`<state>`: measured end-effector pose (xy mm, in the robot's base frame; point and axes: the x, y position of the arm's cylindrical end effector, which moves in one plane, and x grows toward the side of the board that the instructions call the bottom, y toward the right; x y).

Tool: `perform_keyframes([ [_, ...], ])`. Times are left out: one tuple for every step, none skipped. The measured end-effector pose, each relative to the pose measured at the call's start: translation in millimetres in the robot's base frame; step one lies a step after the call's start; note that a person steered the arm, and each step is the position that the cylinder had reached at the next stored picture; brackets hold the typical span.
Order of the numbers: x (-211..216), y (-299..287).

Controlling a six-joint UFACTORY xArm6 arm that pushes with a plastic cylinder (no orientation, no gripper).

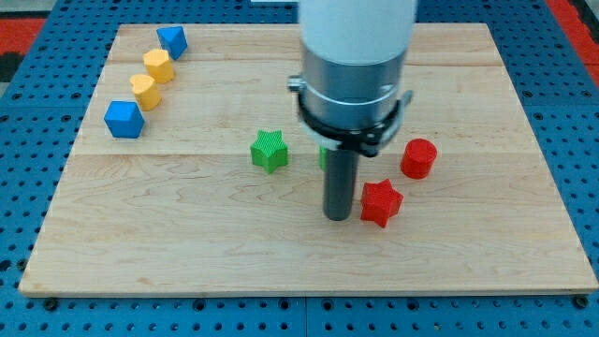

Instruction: Push the green circle towards top right

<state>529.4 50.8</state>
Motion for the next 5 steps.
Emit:
perform_keyframes([
  [0.0,40.8],
  [0.0,70.2],
  [10.7,65.1],
  [1.6,23.2],
  [-34.0,5.3],
])
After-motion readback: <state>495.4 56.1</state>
